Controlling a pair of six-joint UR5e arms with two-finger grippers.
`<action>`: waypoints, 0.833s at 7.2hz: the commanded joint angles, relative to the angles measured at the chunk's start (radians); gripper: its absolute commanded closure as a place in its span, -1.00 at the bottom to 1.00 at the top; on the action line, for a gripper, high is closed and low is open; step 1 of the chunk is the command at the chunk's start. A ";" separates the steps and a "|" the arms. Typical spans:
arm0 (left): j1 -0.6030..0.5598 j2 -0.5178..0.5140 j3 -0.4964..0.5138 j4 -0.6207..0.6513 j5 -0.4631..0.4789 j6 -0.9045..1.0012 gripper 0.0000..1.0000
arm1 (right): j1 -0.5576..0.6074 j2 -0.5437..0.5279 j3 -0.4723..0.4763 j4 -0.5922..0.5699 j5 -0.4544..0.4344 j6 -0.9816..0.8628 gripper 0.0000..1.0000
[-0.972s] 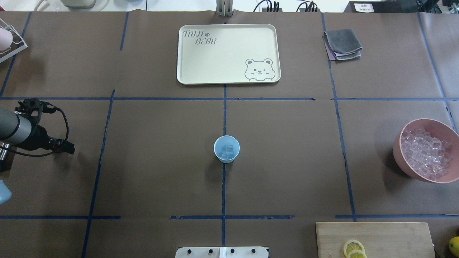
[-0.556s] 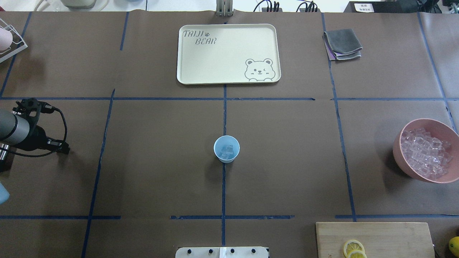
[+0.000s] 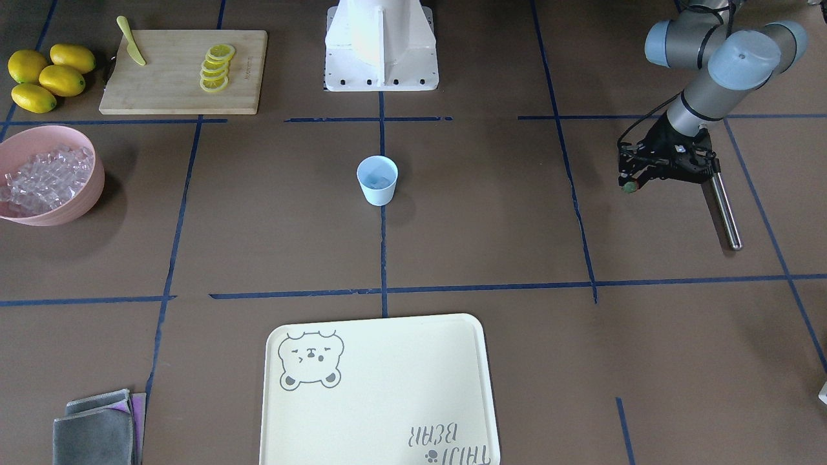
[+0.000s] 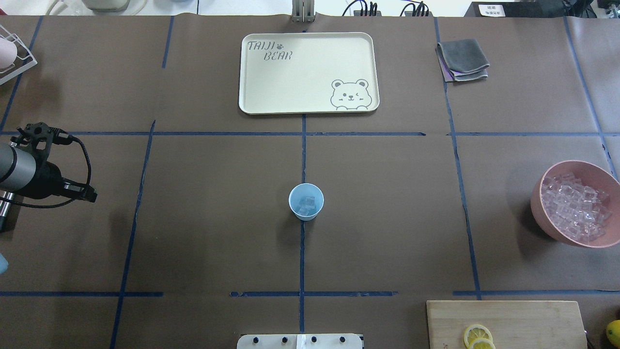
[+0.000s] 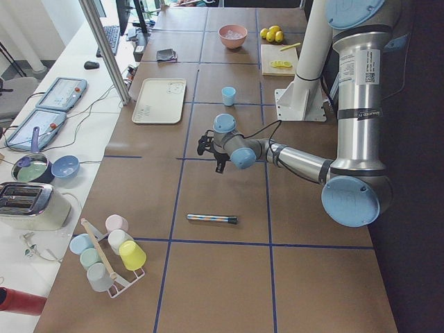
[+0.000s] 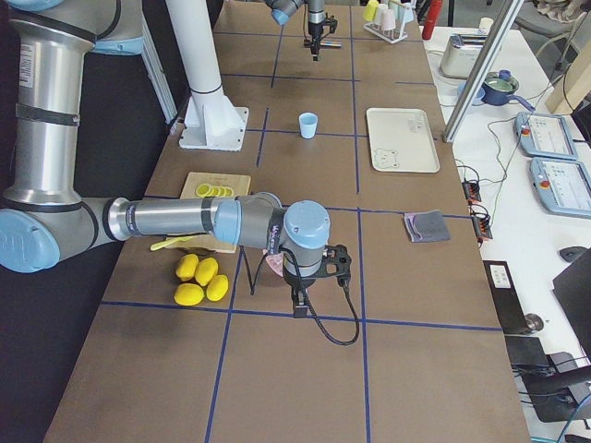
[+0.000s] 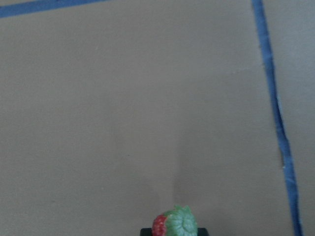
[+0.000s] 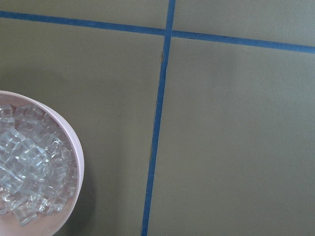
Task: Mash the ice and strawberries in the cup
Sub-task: 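Carry the strawberry with the left gripper toward the cup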
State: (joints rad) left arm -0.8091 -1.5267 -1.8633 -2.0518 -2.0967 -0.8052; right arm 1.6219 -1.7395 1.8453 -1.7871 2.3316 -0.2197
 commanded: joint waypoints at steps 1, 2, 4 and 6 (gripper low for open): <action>0.002 -0.147 -0.127 0.308 0.004 -0.064 0.96 | 0.001 0.000 -0.001 0.000 0.000 0.000 -0.99; 0.007 -0.264 -0.135 0.417 0.004 -0.142 0.94 | 0.001 0.000 -0.001 0.000 0.000 -0.001 -0.99; 0.095 -0.483 -0.135 0.604 0.018 -0.289 0.93 | 0.001 0.000 -0.001 0.000 0.000 -0.001 -0.99; 0.233 -0.666 -0.111 0.718 0.134 -0.423 0.93 | 0.001 0.000 -0.001 0.000 0.000 -0.001 -0.99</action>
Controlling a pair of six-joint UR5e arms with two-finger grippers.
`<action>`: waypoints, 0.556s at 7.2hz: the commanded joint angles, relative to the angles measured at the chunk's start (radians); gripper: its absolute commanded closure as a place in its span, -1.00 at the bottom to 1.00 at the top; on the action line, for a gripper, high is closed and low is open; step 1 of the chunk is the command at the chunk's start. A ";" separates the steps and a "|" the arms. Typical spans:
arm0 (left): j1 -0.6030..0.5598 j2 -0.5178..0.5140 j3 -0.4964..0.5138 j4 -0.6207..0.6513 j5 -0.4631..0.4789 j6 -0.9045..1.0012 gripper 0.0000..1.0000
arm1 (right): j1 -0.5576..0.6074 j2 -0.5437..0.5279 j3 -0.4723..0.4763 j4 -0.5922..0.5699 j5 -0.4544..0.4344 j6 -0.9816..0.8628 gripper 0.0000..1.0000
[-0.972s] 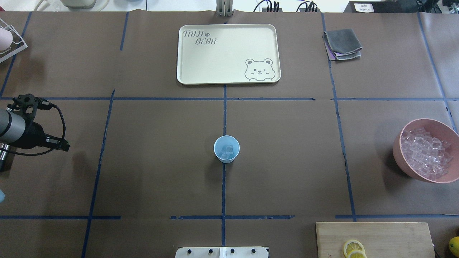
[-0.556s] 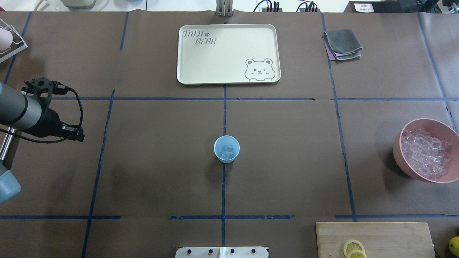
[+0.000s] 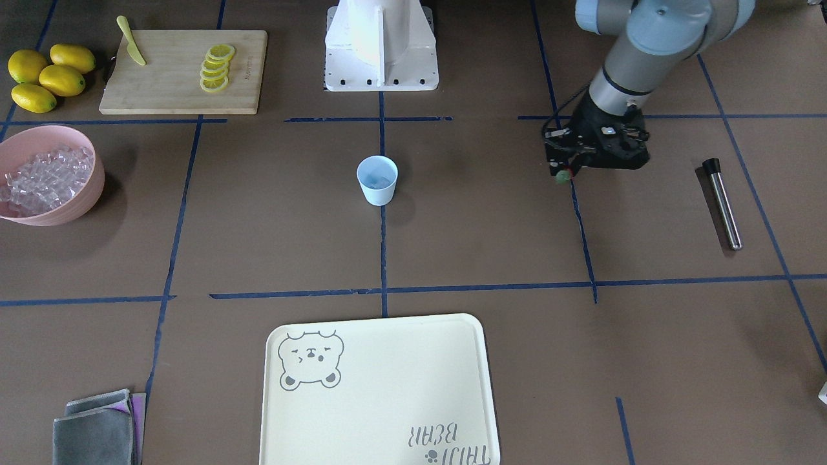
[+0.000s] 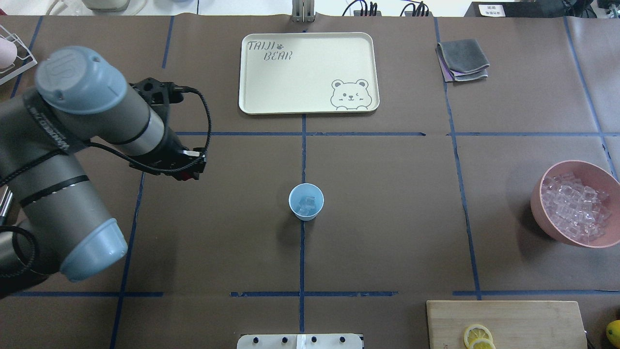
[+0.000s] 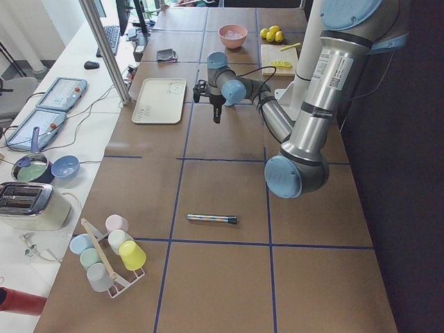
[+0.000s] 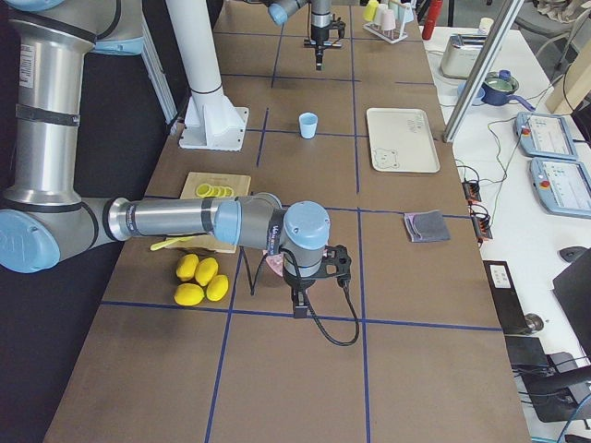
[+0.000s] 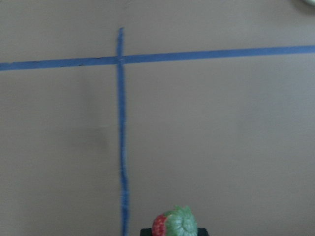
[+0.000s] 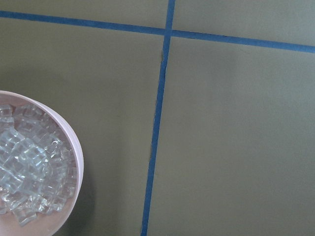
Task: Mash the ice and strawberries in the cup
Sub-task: 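Carry the strawberry with the left gripper toward the cup, then lower the left gripper over the light-blue cup and release the strawberry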
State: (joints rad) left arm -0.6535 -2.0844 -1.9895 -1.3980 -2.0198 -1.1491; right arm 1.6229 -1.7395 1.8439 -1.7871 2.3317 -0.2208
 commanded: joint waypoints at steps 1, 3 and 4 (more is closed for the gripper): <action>0.107 -0.184 0.065 0.063 0.059 -0.146 0.92 | 0.000 0.000 0.000 0.000 0.000 0.000 -0.99; 0.173 -0.346 0.217 0.056 0.126 -0.251 0.93 | 0.000 -0.002 0.000 0.000 0.000 -0.002 -0.99; 0.193 -0.420 0.315 0.033 0.159 -0.274 0.93 | 0.000 -0.002 -0.003 0.002 0.000 -0.002 -0.99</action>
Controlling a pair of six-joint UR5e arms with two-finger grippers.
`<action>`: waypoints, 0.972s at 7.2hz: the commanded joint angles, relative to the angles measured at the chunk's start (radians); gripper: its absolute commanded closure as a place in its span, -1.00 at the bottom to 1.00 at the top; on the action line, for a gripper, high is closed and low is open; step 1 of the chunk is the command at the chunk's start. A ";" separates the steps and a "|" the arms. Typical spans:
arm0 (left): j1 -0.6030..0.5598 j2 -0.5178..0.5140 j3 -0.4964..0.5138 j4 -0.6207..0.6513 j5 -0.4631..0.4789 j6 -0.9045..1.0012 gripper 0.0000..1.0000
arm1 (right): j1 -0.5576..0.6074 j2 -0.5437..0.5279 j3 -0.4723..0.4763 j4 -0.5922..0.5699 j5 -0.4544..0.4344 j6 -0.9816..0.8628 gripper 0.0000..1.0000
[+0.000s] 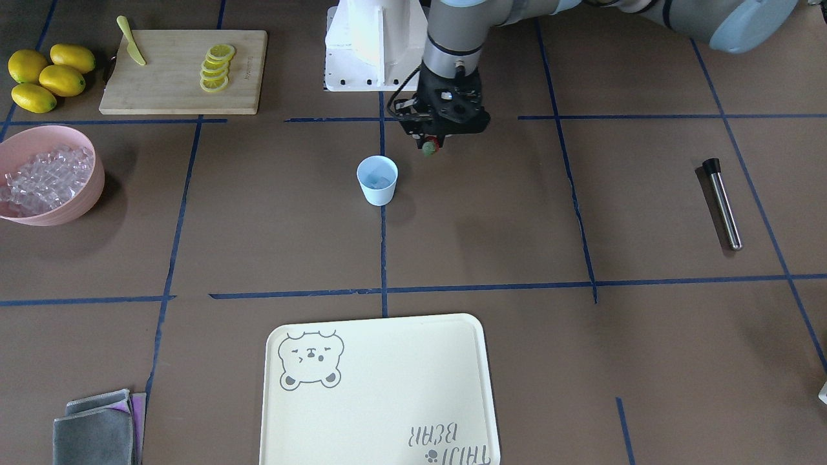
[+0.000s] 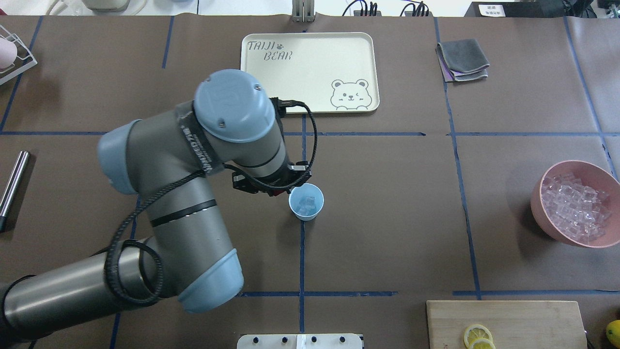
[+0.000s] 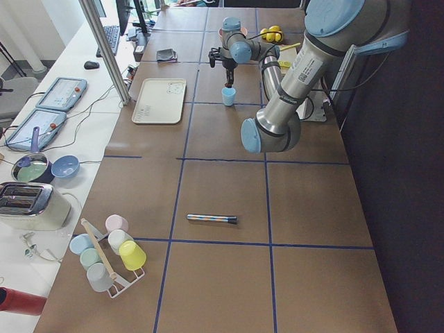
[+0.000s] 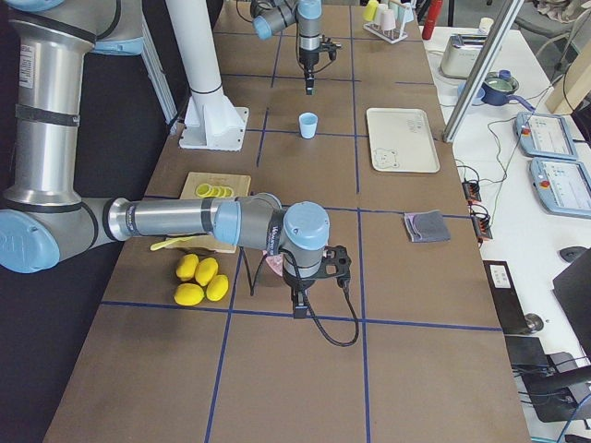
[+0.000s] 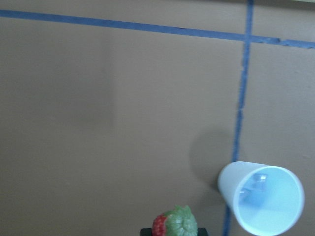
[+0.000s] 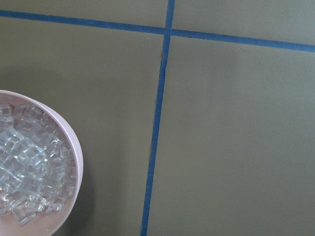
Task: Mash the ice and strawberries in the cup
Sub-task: 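Lower the left gripper over the light-blue cup and release the strawberry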
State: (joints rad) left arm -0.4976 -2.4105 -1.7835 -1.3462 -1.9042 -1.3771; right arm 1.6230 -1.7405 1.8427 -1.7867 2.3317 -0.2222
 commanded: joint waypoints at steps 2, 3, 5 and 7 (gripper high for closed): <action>0.045 -0.119 0.167 -0.040 0.045 -0.045 0.91 | 0.000 -0.001 -0.004 0.012 0.000 0.001 -0.99; 0.045 -0.118 0.165 -0.041 0.045 -0.045 0.88 | 0.000 -0.001 -0.005 0.012 0.000 0.001 -0.99; 0.044 -0.104 0.164 -0.040 0.045 -0.043 0.90 | 0.000 -0.001 -0.004 0.012 0.000 0.003 -0.99; 0.044 -0.090 0.154 -0.041 0.043 -0.037 0.90 | 0.000 -0.001 -0.005 0.012 0.000 0.003 -0.99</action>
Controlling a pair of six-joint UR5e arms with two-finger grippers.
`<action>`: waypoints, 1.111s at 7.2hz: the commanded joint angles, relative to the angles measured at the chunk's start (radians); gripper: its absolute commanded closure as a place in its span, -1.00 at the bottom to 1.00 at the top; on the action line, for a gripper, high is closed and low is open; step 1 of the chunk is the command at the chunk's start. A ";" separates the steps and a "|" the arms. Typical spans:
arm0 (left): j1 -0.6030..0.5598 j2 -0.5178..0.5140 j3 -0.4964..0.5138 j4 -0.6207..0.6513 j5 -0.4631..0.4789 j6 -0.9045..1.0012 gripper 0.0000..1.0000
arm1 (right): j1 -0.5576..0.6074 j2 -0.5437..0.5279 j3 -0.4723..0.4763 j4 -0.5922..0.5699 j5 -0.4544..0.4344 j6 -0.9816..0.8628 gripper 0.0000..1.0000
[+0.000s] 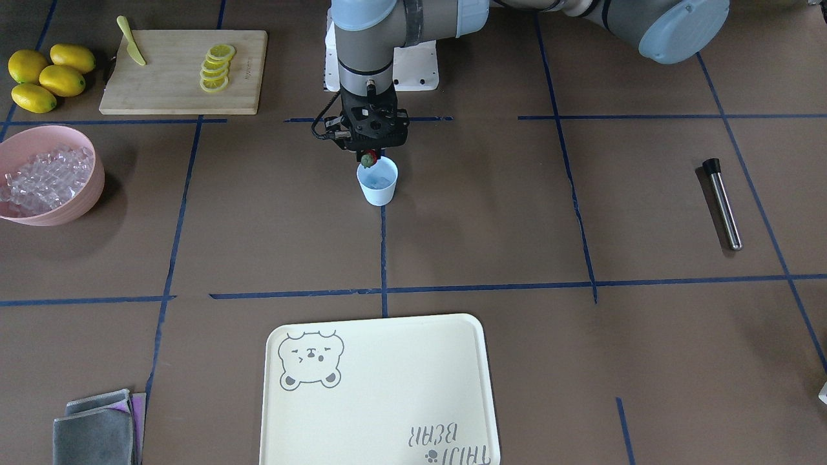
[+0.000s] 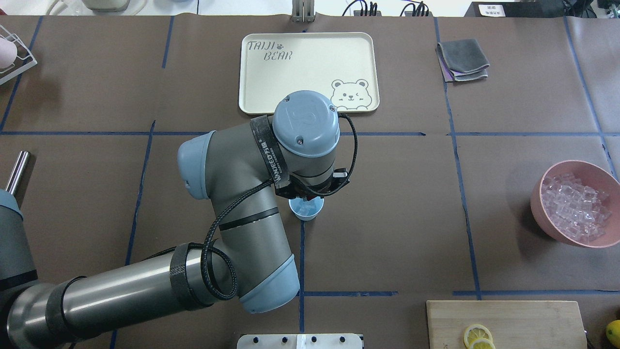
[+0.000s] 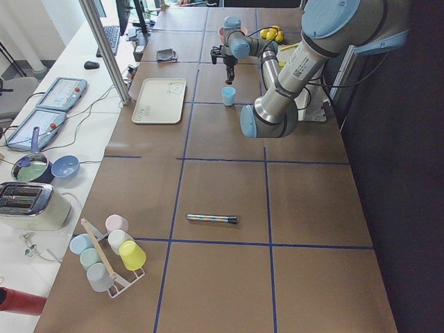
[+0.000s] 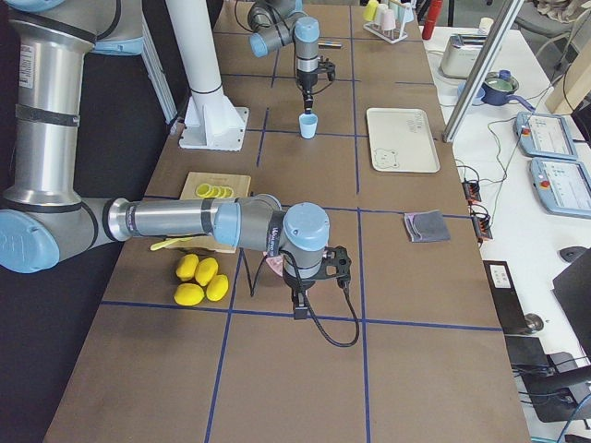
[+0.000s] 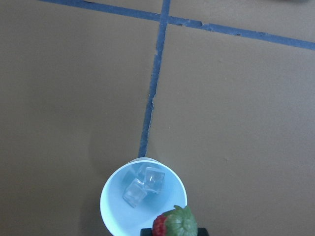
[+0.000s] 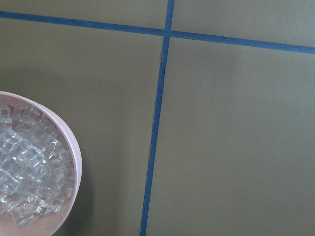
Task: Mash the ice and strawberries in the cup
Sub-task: 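Lower the left gripper over the light-blue cup and release the strawberry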
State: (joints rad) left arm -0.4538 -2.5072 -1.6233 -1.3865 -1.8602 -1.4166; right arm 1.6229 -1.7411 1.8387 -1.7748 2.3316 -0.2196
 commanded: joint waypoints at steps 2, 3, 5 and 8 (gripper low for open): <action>0.000 0.007 -0.012 -0.002 -0.002 0.004 -0.61 | 0.000 0.000 -0.001 0.000 0.000 0.000 -0.99; 0.000 0.007 -0.015 -0.002 -0.004 0.007 -0.97 | 0.000 0.000 0.001 0.000 0.000 0.000 -0.99; 0.000 0.011 -0.030 -0.005 -0.005 0.010 -0.98 | 0.000 0.000 0.001 0.000 0.000 0.000 -0.99; -0.083 0.342 -0.365 0.009 -0.034 0.296 -0.98 | 0.000 0.000 0.001 0.000 0.000 -0.001 -0.99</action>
State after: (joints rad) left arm -0.4855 -2.3013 -1.8591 -1.3822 -1.8752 -1.2412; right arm 1.6229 -1.7411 1.8392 -1.7748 2.3316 -0.2196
